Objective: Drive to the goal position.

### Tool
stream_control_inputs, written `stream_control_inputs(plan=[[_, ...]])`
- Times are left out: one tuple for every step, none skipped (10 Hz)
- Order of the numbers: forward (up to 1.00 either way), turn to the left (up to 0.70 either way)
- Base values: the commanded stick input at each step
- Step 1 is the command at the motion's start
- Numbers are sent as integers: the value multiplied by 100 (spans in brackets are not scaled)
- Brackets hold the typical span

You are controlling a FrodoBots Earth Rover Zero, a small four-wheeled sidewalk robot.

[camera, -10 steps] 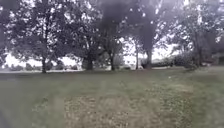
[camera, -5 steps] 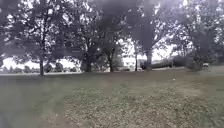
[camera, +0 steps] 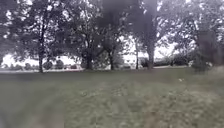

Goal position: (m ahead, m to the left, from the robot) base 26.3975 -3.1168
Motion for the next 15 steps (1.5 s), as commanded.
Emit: stream_control_inputs(plan=[[70,0],[70,0],[70,0],[70,0],[70,0],[70,0],[70,0],[70,0],[70,0],[70,0],[70,0],[70,0],[70,0],[70,0],[70,0]])
